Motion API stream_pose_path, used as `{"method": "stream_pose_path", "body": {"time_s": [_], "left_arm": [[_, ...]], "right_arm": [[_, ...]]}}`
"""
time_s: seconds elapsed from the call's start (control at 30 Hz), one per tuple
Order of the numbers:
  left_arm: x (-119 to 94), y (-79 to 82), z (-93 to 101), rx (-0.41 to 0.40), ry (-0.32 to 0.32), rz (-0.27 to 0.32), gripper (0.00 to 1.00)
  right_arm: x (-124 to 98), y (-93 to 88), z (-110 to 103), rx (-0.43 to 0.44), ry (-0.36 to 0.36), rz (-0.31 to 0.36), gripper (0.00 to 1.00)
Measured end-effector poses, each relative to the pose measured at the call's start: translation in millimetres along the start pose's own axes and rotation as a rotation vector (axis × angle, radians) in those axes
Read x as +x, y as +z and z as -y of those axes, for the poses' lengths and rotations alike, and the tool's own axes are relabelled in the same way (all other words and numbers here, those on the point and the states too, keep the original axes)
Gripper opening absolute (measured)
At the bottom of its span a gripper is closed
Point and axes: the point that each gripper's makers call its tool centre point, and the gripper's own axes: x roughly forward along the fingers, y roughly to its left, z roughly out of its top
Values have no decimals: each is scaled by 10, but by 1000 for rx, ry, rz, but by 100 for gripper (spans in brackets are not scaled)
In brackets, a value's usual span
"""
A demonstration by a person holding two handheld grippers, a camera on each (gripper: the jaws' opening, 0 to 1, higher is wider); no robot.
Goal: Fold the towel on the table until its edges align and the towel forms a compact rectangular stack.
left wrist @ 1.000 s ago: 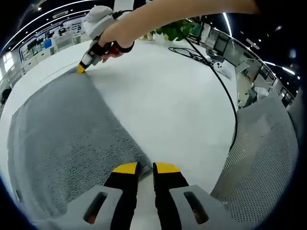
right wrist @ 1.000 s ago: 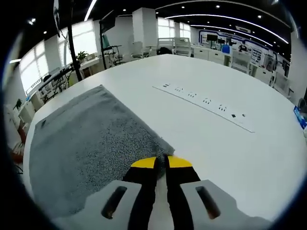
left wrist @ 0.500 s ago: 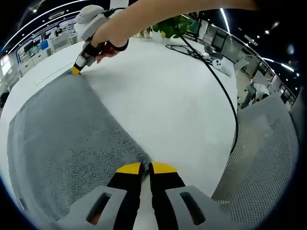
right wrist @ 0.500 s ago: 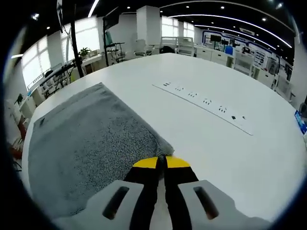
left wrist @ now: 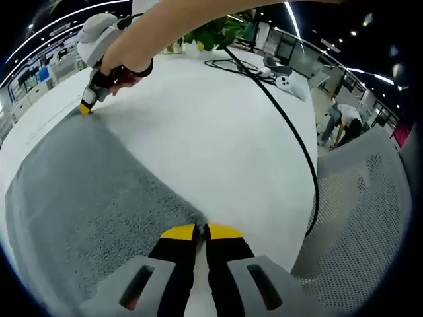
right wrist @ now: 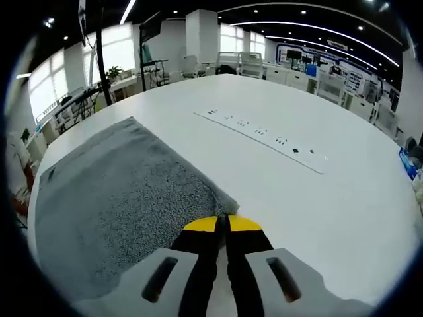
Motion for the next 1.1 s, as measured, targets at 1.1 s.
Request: {"method": "stream_pose_path", "body": {"time_s": [1.1], "left_arm": [[796, 897, 1163, 115, -181, 109, 5]], "right_arm": [[-1082, -916, 1137, 41, -125, -7, 1]]}}
